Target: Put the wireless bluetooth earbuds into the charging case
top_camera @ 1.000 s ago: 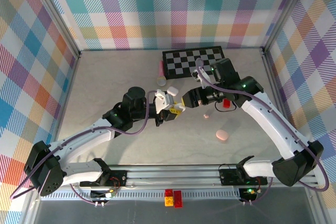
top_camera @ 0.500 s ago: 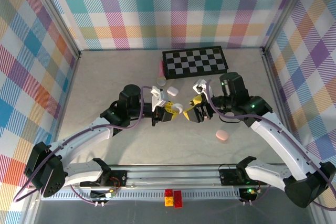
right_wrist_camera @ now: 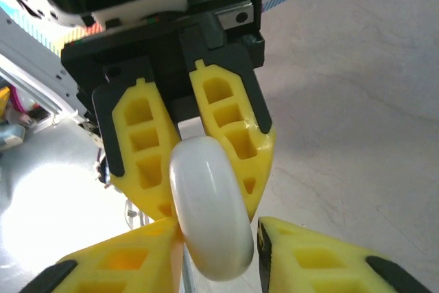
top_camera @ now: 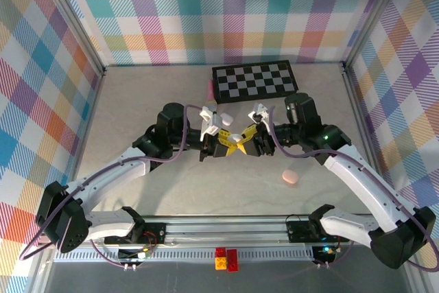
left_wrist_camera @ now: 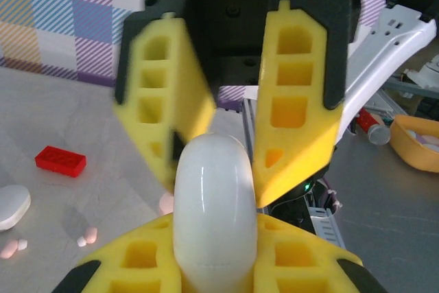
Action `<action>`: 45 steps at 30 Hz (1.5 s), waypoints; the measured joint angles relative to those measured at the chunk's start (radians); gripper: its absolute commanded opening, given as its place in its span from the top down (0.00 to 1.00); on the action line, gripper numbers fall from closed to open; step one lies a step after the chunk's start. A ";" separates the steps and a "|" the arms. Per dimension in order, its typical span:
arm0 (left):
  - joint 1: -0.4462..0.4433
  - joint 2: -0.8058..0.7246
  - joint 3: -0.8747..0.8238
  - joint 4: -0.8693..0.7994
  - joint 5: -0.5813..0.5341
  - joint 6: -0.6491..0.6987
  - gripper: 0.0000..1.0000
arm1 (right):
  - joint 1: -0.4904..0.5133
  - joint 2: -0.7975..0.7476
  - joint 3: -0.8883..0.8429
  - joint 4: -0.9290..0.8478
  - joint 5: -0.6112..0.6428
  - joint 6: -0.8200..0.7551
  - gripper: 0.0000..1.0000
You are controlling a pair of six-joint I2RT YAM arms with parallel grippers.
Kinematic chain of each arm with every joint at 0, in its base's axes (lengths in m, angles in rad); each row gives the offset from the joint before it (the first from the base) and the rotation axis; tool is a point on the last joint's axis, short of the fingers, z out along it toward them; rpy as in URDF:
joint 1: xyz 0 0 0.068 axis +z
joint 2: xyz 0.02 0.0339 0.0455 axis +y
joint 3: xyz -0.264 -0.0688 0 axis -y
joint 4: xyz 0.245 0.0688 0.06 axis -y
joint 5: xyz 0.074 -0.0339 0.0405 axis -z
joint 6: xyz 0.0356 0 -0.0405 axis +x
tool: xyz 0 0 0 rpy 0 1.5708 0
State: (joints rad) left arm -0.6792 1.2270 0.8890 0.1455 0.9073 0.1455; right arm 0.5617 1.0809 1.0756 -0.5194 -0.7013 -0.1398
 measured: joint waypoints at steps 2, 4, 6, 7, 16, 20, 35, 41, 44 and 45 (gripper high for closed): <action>0.001 0.001 0.000 -0.014 0.001 0.000 0.95 | 0.000 0.000 -0.006 0.003 0.000 -0.003 0.84; 0.002 0.001 0.000 -0.019 0.000 0.000 0.91 | 0.000 -0.004 -0.013 0.006 -0.004 -0.007 0.85; 0.002 0.000 0.000 -0.021 -0.002 0.000 0.74 | 0.000 -0.008 -0.018 0.011 -0.002 -0.006 0.85; 0.002 0.000 0.000 -0.021 -0.006 0.000 0.59 | 0.000 -0.011 -0.022 0.017 0.000 -0.003 0.85; -0.005 -0.124 -0.117 0.044 -0.217 0.002 0.05 | -0.003 0.012 -0.145 0.159 0.154 0.160 0.85; 0.000 -0.210 -0.195 0.041 -0.344 0.005 0.00 | -0.006 0.113 -0.210 0.259 0.232 0.278 0.84; 0.002 -0.389 -0.245 -0.081 -0.510 0.008 0.00 | -0.056 0.654 -0.104 0.436 0.519 0.588 0.84; 0.002 -0.381 -0.245 -0.088 -0.524 -0.004 0.00 | -0.071 0.808 0.031 0.465 0.497 0.648 0.78; 0.002 -0.371 -0.245 -0.085 -0.527 -0.021 0.00 | -0.071 0.837 0.065 0.474 0.489 0.669 0.65; 0.002 -0.366 -0.245 -0.081 -0.527 -0.027 0.00 | -0.071 0.840 0.068 0.472 0.491 0.670 0.59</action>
State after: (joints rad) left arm -0.6773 0.8608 0.6441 0.0647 0.3801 0.1184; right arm 0.4911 1.9205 1.1431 -0.0471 -0.2108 0.5301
